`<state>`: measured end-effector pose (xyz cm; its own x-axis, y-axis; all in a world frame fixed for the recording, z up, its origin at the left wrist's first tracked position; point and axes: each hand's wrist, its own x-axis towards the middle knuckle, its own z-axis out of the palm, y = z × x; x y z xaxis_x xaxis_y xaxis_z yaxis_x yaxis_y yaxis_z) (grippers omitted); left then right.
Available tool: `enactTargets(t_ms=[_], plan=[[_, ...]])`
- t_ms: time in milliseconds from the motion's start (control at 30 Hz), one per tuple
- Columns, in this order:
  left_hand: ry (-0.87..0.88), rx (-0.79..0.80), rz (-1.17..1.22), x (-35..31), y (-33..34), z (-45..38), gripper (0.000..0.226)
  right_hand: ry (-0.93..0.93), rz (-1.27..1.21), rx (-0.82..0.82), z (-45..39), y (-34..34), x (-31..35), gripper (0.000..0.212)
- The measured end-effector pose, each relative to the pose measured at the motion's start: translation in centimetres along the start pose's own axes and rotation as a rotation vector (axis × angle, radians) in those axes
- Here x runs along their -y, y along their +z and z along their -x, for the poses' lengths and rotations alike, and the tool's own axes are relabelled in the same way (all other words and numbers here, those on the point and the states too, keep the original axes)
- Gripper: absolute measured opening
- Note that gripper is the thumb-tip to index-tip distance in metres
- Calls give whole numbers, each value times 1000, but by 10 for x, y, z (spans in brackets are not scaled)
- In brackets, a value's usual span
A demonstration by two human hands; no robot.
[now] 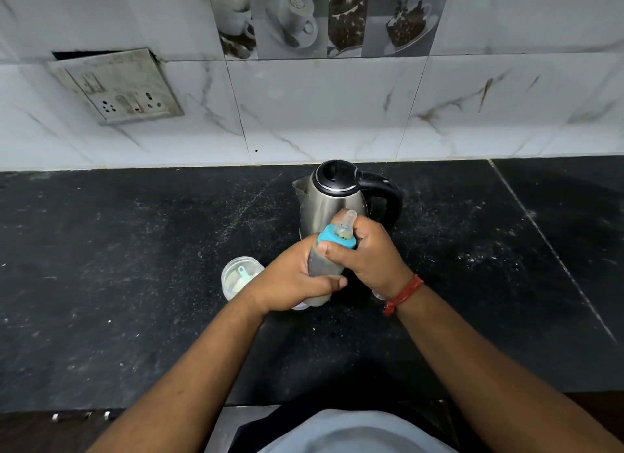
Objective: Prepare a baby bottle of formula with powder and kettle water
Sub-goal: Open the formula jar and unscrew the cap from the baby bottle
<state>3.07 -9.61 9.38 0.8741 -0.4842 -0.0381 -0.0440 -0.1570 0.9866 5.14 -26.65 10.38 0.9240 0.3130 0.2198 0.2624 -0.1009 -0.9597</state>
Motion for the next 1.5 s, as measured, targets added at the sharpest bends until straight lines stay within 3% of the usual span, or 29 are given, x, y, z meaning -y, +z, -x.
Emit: enactTargets(t_ms=[133, 233, 467, 567, 667, 900, 1067, 1333, 1500], plan=[[-77, 152, 252, -2, 2, 5, 33, 69, -38, 275, -7, -16, 7, 26], [-115, 34, 209, 1, 5, 2, 38, 172, -40, 337, -10, -28, 6, 40], [-102, -240, -80, 13, 3, -2, 60, 210, 131, 69, -6, -22, -5, 43], [-80, -266, -119, 14, 8, -3, 58, 218, 80, 28, -3, -11, -7, 59], [-55, -285, -112, 12, 11, -3, 56, 201, 23, -38, -4, -6, -9, 59], [-47, -285, -100, 12, 11, 1, 56, 209, -8, 58, -2, -12, -1, 30], [-67, -288, -109, 19, 10, 4, 58, 300, -49, 155, -1, -18, 3, 49], [-64, -283, -126, 18, 8, 4, 58, 267, -1, 23, 3, -8, -3, 63], [-63, -288, -116, 18, 6, 4, 58, 255, -102, 17, 3, -7, 0, 36]])
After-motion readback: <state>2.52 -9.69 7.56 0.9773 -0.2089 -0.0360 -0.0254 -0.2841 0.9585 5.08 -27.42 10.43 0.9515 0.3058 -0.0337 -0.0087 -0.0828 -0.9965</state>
